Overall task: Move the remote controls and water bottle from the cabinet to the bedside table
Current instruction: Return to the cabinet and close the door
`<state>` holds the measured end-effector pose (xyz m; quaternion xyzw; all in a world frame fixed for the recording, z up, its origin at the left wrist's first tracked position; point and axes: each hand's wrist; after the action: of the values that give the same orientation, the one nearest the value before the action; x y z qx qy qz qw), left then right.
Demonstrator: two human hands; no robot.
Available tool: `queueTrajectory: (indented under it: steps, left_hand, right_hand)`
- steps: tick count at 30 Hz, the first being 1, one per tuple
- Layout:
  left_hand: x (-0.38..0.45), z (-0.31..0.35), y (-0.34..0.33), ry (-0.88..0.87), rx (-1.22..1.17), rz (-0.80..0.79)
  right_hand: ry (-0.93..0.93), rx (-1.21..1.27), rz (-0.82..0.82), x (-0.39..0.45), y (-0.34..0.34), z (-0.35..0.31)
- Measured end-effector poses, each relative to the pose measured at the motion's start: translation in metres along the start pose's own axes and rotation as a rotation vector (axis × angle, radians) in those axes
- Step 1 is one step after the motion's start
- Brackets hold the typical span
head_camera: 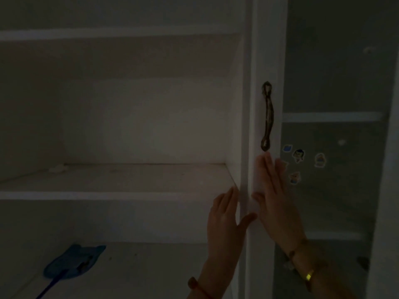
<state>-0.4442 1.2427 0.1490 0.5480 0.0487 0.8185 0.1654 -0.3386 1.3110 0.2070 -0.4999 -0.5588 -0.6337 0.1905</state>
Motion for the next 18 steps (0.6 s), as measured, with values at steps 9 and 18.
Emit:
queueTrajectory:
  steps: [9, 18]
  left_hand:
    - [0.009, -0.01, -0.013, -0.062, 0.045, -0.003]
    - [0.01, -0.01, -0.006, -0.055, 0.018, -0.069]
  right_hand:
    - [-0.029, -0.079, -0.024, 0.012, -0.011, 0.002]
    - [-0.021, -0.093, -0.031, 0.007, 0.003, -0.002]
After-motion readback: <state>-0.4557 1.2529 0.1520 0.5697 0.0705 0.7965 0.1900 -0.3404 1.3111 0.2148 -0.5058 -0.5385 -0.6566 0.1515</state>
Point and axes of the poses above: each hand's wrist, its own x-axis towards the middle knuckle, its own y-axis out of the back of the hand, z = x × y, and after that the axes turned 6 degrees about -x, right-handed
